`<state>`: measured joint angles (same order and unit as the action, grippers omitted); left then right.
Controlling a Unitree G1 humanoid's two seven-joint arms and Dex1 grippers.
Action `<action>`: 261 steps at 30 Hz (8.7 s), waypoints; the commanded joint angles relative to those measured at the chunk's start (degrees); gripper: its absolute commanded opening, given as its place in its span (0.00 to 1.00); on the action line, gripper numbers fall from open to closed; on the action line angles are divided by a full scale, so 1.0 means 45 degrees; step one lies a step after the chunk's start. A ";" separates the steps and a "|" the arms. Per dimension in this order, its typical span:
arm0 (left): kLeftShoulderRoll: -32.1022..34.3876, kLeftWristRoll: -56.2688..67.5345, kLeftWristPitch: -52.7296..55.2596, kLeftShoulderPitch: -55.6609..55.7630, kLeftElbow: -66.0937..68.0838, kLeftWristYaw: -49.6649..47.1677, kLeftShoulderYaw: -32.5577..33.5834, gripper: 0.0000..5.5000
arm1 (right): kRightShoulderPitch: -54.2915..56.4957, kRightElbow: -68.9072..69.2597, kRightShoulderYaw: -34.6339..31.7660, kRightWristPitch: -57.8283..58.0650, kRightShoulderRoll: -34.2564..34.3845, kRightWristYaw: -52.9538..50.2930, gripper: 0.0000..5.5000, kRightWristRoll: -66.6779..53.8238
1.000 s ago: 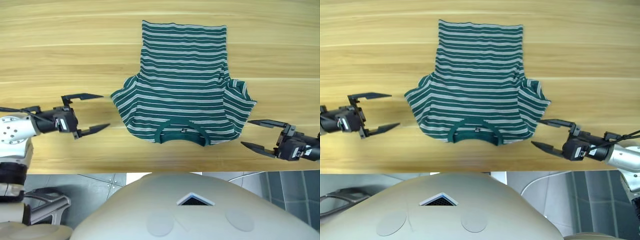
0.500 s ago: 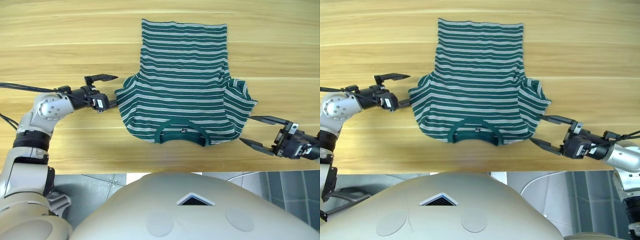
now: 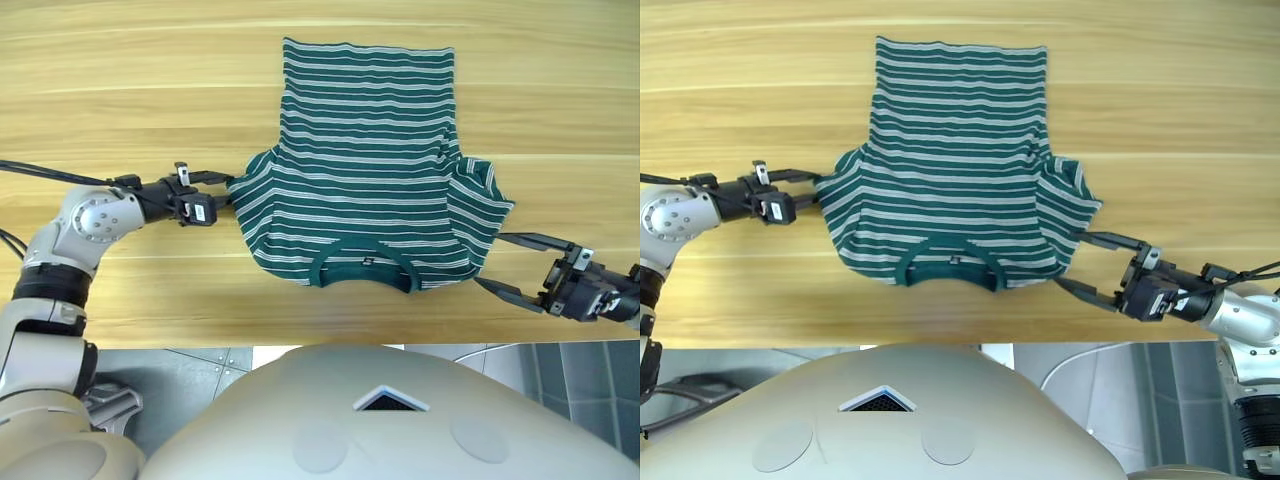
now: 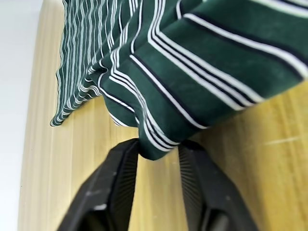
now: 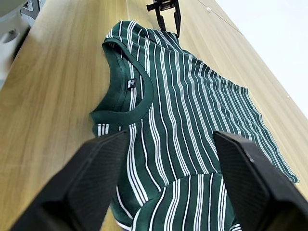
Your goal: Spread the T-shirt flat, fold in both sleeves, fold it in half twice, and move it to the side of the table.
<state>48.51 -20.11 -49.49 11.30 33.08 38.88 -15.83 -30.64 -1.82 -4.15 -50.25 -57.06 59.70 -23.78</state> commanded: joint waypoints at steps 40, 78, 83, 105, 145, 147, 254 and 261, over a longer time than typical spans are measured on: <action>0.0279 -0.1125 -0.0877 -0.0100 -0.2955 -0.1665 0.0367 0.01 | 0.0150 0.1295 -0.0256 0.0750 0.1018 0.0501 0.60 0.0113; -0.1949 -0.3441 0.1030 0.2198 -0.3375 -0.0964 -0.2301 0.01 | 0.0115 0.2746 0.0166 0.0947 0.1577 0.0109 0.60 0.0965; -0.2281 -0.3661 0.1153 0.2400 -0.3169 -0.0924 -0.2749 0.01 | 0.0088 0.2843 0.0203 0.0904 0.1574 0.0022 0.60 0.0996; -0.2973 -0.3521 0.1450 0.2661 -0.3142 -0.1131 -0.3080 0.01 | 0.0416 0.2699 0.0613 0.0922 0.1679 -0.0025 0.60 0.1000; -0.2481 -0.0450 0.1674 0.2336 -0.3969 -0.0599 -0.1672 0.58 | 0.0507 0.2555 0.0749 0.0862 0.1862 -0.0005 0.60 0.0941; -0.2264 0.0835 0.1381 0.2559 -0.3900 -0.0298 -0.1128 0.64 | 0.0534 0.2551 0.0756 0.0879 0.1873 -0.0017 0.60 0.0943; -0.2577 -0.0541 -0.2357 0.6558 0.6252 -0.2764 -0.1382 0.98 | 0.3029 -0.1171 -0.1874 0.3170 0.1895 -0.6109 0.60 0.7725; -0.2638 -0.0179 -0.2112 0.5338 0.5390 -0.2634 -0.1032 0.98 | 0.2093 -0.1889 -0.2716 0.3533 0.0832 -0.6925 0.60 0.9358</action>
<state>36.57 -21.44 -59.90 36.40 58.28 26.72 -21.22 -21.17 -9.60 -17.52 -34.48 -51.96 28.63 16.93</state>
